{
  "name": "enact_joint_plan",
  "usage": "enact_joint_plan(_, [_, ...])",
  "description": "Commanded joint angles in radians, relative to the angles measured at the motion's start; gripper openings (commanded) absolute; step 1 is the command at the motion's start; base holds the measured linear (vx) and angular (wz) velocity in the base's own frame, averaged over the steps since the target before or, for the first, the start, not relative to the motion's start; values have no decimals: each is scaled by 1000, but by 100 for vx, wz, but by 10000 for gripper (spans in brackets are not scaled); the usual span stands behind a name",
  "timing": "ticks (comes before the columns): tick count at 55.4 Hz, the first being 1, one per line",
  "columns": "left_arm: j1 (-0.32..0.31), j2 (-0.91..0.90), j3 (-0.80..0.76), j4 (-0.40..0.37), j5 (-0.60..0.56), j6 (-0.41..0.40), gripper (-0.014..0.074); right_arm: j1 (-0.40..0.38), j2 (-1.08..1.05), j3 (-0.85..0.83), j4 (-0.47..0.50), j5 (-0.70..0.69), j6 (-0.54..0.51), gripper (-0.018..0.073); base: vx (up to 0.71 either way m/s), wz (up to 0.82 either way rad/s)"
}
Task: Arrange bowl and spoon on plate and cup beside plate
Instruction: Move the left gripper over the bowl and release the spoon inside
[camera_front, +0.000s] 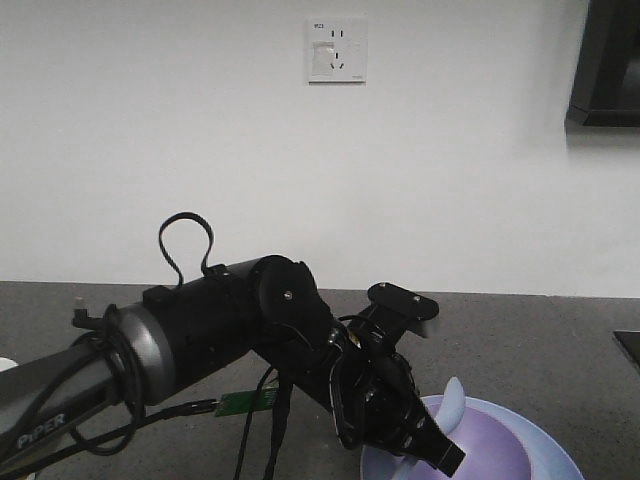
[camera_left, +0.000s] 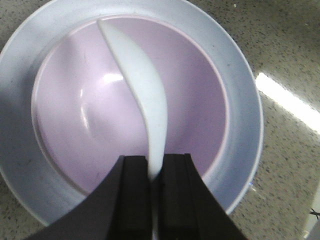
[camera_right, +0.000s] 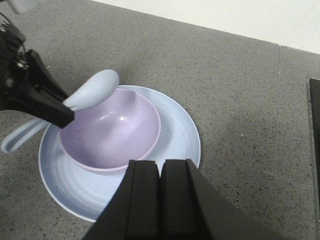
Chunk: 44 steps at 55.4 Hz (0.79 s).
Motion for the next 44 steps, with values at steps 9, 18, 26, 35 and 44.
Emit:
enact_joint_plan(9, [-3, -21, -52, -42, -49, -5, 152, -2, -1, -27, 1, -63, 0, -8, 0, 0])
enact_joint_plan(18, [-3, -21, -52, -42, -48, 11, 351, -2, -1, -27, 0, -62, 0, -8, 0, 0])
enact_joint_plan(26, [-3, -23, -52, -40, -54, 10, 510, -2, -1, -27, 0, -62, 0, -8, 0, 0])
enact_joint_plan(35, [-3, -74, -52, -22, -52, 18, 589, -2, -1, -27, 0, -62, 0, -8, 0, 0])
enact_joint_plan(44, [-3, -178, -52, 100, -38, 11, 587, -2, -1, -27, 0, -62, 0, -8, 0, 0])
